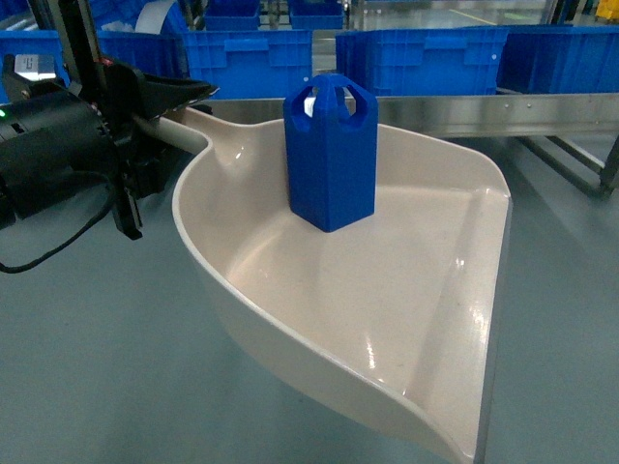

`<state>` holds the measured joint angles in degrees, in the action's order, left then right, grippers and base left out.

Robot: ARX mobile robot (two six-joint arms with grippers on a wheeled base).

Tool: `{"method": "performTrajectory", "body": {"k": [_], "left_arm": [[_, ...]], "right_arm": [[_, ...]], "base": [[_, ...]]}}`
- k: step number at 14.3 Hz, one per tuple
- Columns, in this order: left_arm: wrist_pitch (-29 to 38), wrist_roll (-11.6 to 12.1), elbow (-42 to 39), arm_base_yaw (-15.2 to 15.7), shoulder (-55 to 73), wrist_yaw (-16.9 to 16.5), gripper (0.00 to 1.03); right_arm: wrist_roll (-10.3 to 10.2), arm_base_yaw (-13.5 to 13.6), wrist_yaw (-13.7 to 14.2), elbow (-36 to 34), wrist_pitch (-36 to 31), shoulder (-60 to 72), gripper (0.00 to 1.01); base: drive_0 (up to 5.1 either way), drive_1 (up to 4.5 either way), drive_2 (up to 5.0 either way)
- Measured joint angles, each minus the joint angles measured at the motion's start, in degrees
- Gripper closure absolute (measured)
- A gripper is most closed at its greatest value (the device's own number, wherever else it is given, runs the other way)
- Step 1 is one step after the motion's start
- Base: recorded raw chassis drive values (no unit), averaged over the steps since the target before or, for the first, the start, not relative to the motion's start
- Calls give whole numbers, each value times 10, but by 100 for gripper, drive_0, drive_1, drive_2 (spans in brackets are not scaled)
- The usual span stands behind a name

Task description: Place part in tray to right shelf

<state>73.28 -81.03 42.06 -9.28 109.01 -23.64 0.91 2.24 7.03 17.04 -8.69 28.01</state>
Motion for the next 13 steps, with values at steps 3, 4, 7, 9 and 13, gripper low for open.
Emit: {"method": "performTrajectory", "body": {"k": [3, 4, 7, 9, 13], "left_arm": [[0, 0, 0, 0, 0, -1, 91], [3, 0, 0, 0, 0, -1, 91], [0, 0, 0, 0, 0, -2, 91], [2, 0, 0, 0, 0, -1, 91], [2, 0, 0, 2, 0, 1, 91]], "right_arm": [[0, 0, 0, 0, 0, 0, 3], [0, 0, 0, 0, -3, -1, 3], [0, 0, 0, 0, -2, 0, 3], [0, 0, 0, 0, -1, 0, 3], [0, 0, 0, 0, -2, 0, 3]], "base": [[0, 134, -134], [-4, 386, -395], [4, 395, -387], [1, 388, -386], [287, 212, -497]]}}
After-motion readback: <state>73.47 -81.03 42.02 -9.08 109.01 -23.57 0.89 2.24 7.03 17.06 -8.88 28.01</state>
